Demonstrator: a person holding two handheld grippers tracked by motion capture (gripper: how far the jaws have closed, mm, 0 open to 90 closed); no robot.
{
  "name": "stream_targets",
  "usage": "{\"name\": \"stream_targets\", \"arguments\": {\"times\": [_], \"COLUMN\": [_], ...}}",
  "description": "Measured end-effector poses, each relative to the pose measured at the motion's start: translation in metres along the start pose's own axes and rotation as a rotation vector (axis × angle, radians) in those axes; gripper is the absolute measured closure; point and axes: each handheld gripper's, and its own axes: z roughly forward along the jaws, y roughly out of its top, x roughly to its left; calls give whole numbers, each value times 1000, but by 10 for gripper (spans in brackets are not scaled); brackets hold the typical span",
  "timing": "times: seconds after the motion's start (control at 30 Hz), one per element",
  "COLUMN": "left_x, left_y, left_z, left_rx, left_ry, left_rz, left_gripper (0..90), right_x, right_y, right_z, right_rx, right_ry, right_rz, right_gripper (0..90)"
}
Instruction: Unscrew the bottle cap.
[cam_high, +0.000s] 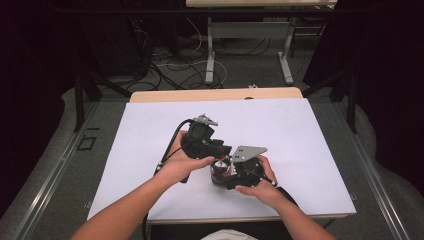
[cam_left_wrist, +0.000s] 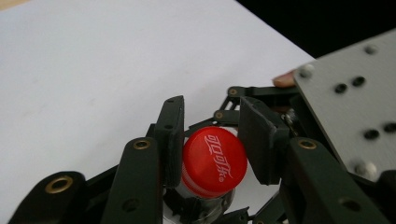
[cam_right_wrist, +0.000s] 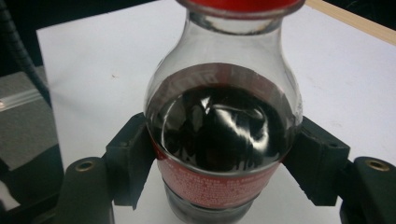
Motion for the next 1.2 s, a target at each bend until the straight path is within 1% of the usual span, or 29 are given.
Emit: {"name": "stream_targets", "arguments": {"times": [0.03,0.07,0.13,0.2,0.23,0.3,0.37,0.4,0.43,0.53,0.6,0.63,0.67,0.7,0.73,0.8,0.83,0.87,0.9,0.97,1.0,1.03,1.1,1.17,1.2], "left_x": [-3,-5,-7,-5,-3,0,5,6,7,11,13,14,15,15,15,16,17,17,18,21,23,23,25,24,24], "left_y": [0,-1,-1,0,0,0,1,1,1,1,0,-1,-2,-3,-4,-5,-5,-7,-6,-7,-7,-7,-6,-5,-4], "left_z": [0,1,2,1,1,0,-3,-4,-6,-10,-12,-13,-13,-14,-12,-12,-12,-10,-10,-7,-7,-5,-5,-1,-1], "left_rx": [2,0,6,8,7,-9,-29,-36,-40,-72,-76,-72,-74,-60,-71,-48,-46,-63,-38,-41,-40,-50,-29,-46,-37], "left_ry": [27,41,56,44,28,-17,-48,-59,-65,-105,-126,-135,-143,-159,-160,-172,-174,-162,-158,-147,-159,-163,-184,-180,-187], "left_rz": [-29,-49,-55,-62,-49,-53,-10,3,14,95,143,177,199,210,219,238,250,240,244,243,233,228,235,233,233], "left_gripper": [625,625,624,621,613,522,474,458,450,424,406,404,394,389,389,389,390,391,392,409,404,408,412,430,432], "right_x": [0,0,-1,-1,-1,-1,-2,-3,-3,-4,-4,-4,-4,-4,-4,-3,-3,-3,-3,-2,-2,-1,-1,-1,-1], "right_y": [0,-1,-1,-1,-1,-1,-1,0,-1,-1,-1,0,0,0,0,0,0,0,0,0,1,0,0,0,0], "right_z": [1,1,2,2,2,0,-1,-1,-1,-2,-2,-2,-2,-2,-2,-2,-2,-2,-2,-3,-3,-3,-3,-2,-2], "right_rx": [4,2,7,9,6,4,-6,1,-11,-11,-17,-13,-15,-17,-18,-19,-20,-21,-20,-21,-14,-19,-17,-21,-21], "right_ry": [1,-2,3,6,6,10,10,14,15,22,21,29,33,35,36,40,38,37,41,45,53,50,51,46,46], "right_rz": [5,6,6,4,4,7,13,17,12,18,18,17,14,12,13,12,12,5,6,6,-4,7,5,2,4], "right_gripper": [299,299,299,299,299,299,299,299,299,299,299,299,299,299,299,299,299,299,299,299,299,299,299,299,299]}}
